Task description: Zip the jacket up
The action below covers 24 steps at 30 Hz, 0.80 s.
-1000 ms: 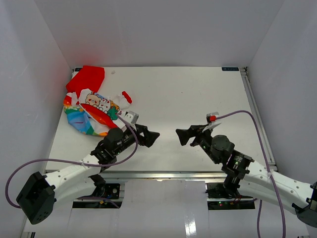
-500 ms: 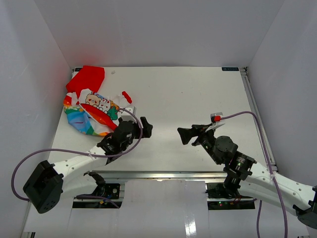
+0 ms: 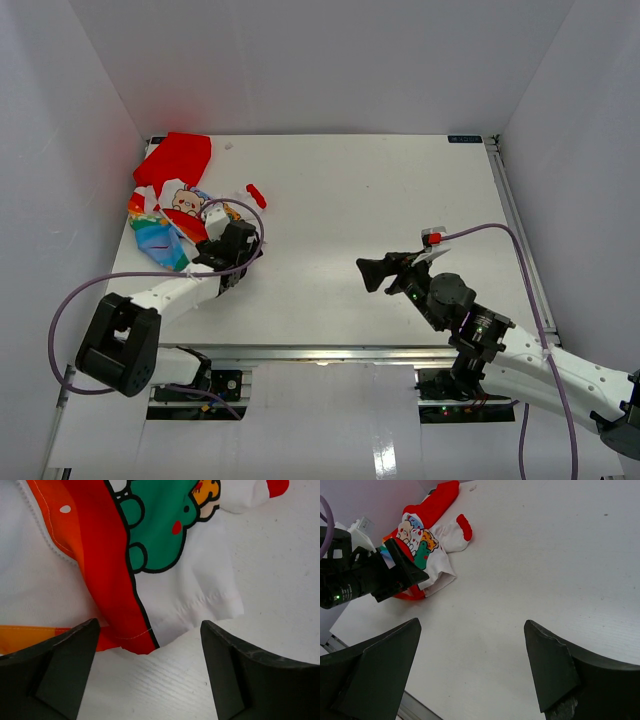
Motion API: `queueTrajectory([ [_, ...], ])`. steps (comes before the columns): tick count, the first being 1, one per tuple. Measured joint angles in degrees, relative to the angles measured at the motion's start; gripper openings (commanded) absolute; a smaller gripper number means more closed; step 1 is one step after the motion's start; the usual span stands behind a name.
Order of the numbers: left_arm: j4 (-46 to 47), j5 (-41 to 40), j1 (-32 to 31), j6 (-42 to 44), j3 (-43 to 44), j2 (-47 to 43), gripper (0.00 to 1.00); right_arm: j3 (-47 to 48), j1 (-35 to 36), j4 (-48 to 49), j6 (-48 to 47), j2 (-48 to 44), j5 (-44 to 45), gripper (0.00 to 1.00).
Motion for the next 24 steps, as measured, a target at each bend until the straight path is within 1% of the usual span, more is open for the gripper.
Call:
queueTrajectory([
  [4,1.7,3.6,4.8,-0.1,0.8,3.4,0.77,0.0,0.0,0.0,0.3,0.1,-0.7,0.9],
  [5,2.3,4.6,5.9,-0.2,1.0,5.2,0.73,0.0,0.0,0.0,0.3,0.1,-0.9,0.9],
  [6,2.7,5.7,6.7,-0.1,1.2,7.0,0.63,0.0,0.0,0.0,0.4,0.1,-1.1,0.9],
  [7,2.9,6.7,7.2,0.2,1.5,8.9,0.51,0.0,0.0,0.0,0.5,0.1,-1.3,0.9],
  [8,3.2,7.2,7.2,1.1,1.9,10.7,0.31,0.0,0.0,-0.1,0.6,0.0,-1.5,0.9],
  [9,4.1,8.2,7.2,1.7,2.7,11.6,0.23,0.0,0.0,-0.1,0.6,0.0,-1.7,0.9],
  [10,5.3,10.0,7.2,2.0,3.2,12.2,0.16,0.0,0.0,-0.1,0.7,0.0,-1.8,0.9],
  [12,7.5,13.9,6.9,2.9,3.6,12.8,0.08,0.0,0.0,-0.2,0.9,-0.1,-2.1,0.9],
  [14,9.7,17.3,5.2,3.8,3.5,12.8,0.04,0.0,0.0,-0.3,1.1,-0.4,-2.2,0.9],
  [18,13.0,22.5,-2.9,6.1,4.4,12.7,0.03,0.0,0.0,-0.3,1.4,-1.1,-2.3,0.9],
  [20,12.8,25.0,-8.1,7.1,7.1,13.3,0.03,0.0,0.0,-0.3,1.5,-1.2,-2.2,0.9],
  [22,13.8,27.3,-12.2,8.0,10.7,14.6,0.08,0.0,0.0,-0.3,1.4,-1.1,-2.2,0.9],
  [24,15.5,29.9,-15.5,8.6,13.2,15.6,0.18,0.0,0.0,-0.3,1.4,-1.1,-2.2,0.9],
])
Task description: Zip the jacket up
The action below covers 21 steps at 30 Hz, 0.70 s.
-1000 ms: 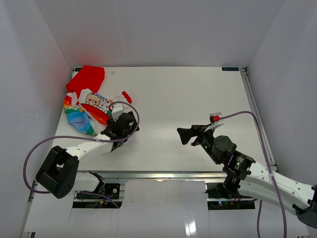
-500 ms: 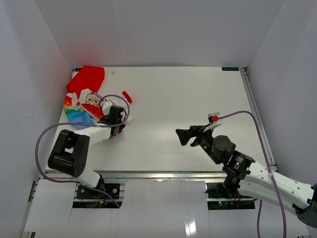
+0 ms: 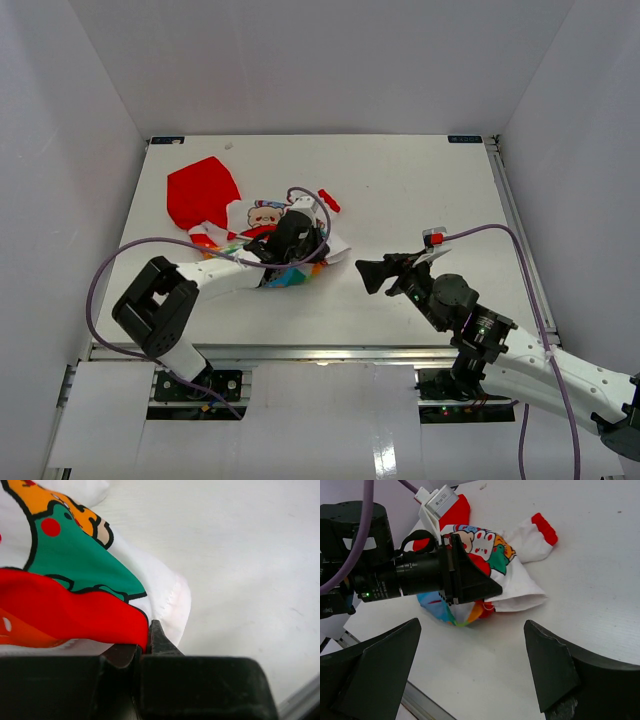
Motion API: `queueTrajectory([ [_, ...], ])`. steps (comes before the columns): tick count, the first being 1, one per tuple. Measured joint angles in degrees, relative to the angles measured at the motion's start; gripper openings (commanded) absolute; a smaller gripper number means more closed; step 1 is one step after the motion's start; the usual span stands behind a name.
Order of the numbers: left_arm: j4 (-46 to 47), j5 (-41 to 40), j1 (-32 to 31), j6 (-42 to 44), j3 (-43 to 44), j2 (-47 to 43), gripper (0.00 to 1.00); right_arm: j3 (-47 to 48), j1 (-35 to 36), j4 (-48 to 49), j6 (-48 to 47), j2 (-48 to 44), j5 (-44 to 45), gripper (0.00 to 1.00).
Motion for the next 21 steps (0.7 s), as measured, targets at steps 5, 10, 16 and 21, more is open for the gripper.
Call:
queueTrajectory([
  [5,2.5,8.7,-4.6,0.9,1.1,1.0,0.68,0.0,0.0,0.0,0.0,0.5,0.0,0.9],
  [10,0.7,12.3,-4.8,0.8,0.1,-1.1,0.77,0.0,0.0,-0.4,0.0,1.3,0.0,0.9],
  [16,-5.1,10.6,-4.6,0.7,-1.3,-13.1,0.77,0.0,0.0,-0.8,-1.1,0.9,0.0,0.91],
  [21,-11.5,1.6,-4.2,-1.4,-3.3,-24.6,0.8,0.3,0.0,-1.2,-5.1,1.6,-0.2,0.92],
])
